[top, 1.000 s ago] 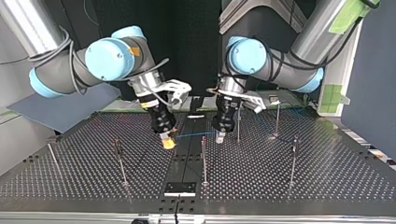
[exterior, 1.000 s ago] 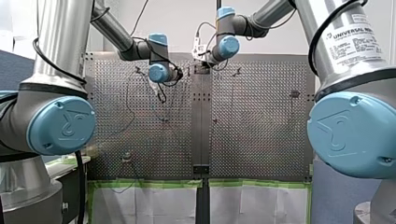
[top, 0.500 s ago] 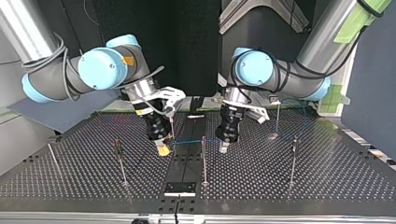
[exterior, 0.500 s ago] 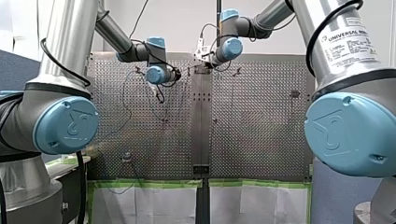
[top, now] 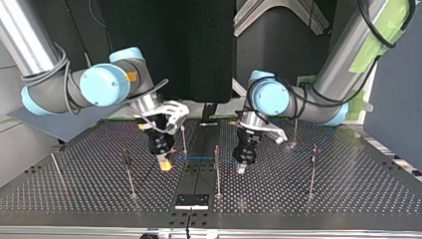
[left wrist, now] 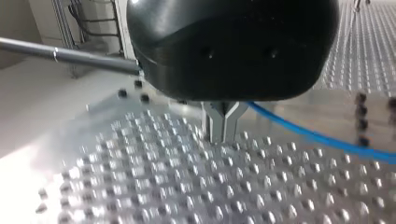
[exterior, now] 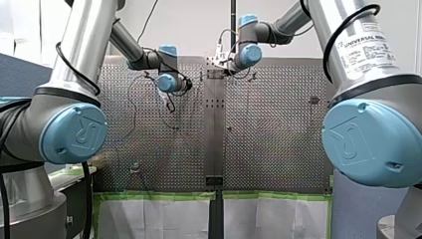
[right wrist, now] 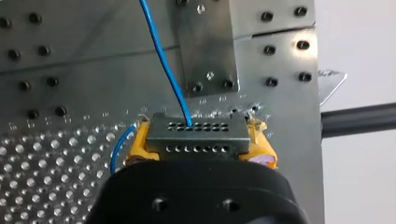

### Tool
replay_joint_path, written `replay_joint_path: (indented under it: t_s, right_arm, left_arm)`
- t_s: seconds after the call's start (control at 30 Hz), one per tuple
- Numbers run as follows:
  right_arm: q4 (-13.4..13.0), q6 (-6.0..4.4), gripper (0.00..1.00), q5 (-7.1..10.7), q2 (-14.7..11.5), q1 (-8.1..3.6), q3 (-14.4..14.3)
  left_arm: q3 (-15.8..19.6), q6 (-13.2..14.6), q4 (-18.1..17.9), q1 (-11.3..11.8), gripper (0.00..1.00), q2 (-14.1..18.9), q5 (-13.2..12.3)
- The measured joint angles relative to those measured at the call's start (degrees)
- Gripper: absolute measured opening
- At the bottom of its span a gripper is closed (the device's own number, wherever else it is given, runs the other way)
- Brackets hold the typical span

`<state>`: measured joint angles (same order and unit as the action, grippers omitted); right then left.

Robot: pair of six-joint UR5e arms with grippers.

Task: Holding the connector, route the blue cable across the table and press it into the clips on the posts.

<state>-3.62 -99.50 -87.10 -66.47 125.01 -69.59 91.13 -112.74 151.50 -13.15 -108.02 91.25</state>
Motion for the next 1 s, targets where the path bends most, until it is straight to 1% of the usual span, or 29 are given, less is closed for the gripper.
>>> replay_joint_path:
  t_s: [0.1,0.13,0.17,0.2,0.23,0.27,0.3,0.33,0.37,0.4,0.43,0.47,0.5,0.53,0.67,0.77,0.93,1.0]
  right_arm:
    - [-0.1,-0.01,0.0,-0.01,0.1,-0.46,0.0]
    - [-0.1,-0.01,0.0,-0.02,0.1,-0.58,0.0]
    - [-0.1,-0.01,0.0,-0.02,0.1,-0.64,0.0]
    - [-0.1,-0.01,0.0,-0.02,0.1,-0.69,0.0]
    - [0.0,-0.01,0.0,-0.02,0.1,-0.73,0.0]
    - [0.0,-0.01,0.0,-0.02,0.1,-0.76,0.0]
    - [0.0,-0.01,0.0,0.0,0.2,-0.78,0.0]
    - [0.0,-0.01,0.0,0.02,0.2,-0.81,0.0]
    - [0.0,-0.01,0.0,0.04,0.2,-0.83,0.0]
    - [0.1,-0.01,0.0,0.05,0.2,-0.83,0.0]
    - [0.1,0.01,0.0,0.06,0.2,-0.84,0.0]
    - [0.1,0.05,0.0,0.07,0.2,-0.84,0.0]
    - [0.1,0.08,0.0,0.07,0.2,-0.84,0.0]
    - [0.1,0.11,0.0,0.07,0.2,-0.85,0.0]
    - [0.2,0.2,0.0,0.08,0.2,-0.86,0.0]
    - [0.2,0.23,0.0,0.08,0.2,-0.87,0.0]
    - [0.2,0.35,0.0,0.08,0.1,-1.03,0.0]
    - [0.2,0.39,0.0,0.07,0.2,-1.14,0.0]
  left_arm:
    - [-1.1,0.1,0.6,0.4,0.0,-1.4,0.0]
    - [-1.3,0.2,1.0,0.5,0.06,-1.7,0.0]
    - [-1.3,0.3,1.3,0.5,0.06,-1.8,0.0]
    - [-1.4,0.4,1.6,0.5,0.15,-1.9,0.1]
    - [-1.4,0.6,2.0,0.4,0.29,-2.0,0.2]
    - [-1.5,0.8,2.3,0.4,0.29,-2.1,0.4]
    - [-1.5,1.0,2.7,0.3,0.39,-2.1,0.7]
    - [-1.5,1.3,3.2,0.1,0.54,-2.1,1.1]
    - [-1.5,1.6,3.6,0.0,0.54,-2.0,1.5]
    - [-1.5,1.9,3.9,-0.1,0.62,-2.0,1.8]
    - [-1.5,2.4,4.4,-0.3,0.75,-1.9,2.3]
    - [-1.5,2.7,4.8,-0.4,0.75,-1.8,2.6]
    - [-1.5,3.1,5.2,-0.6,0.89,-1.7,2.9]
    - [-1.5,3.6,5.7,-0.8,1.0,-1.5,3.2]
    - [-1.5,5.0,7.4,-1.4,1.0,-0.7,3.3]
    - [-1.4,5.6,8.8,-1.9,1.0,-0.4,3.4]
    - [-0.5,5.4,11.1,-2.8,1.0,0.5,3.3]
    - [0.2,4.9,11.3,-3.0,1.0,1.2,3.1]
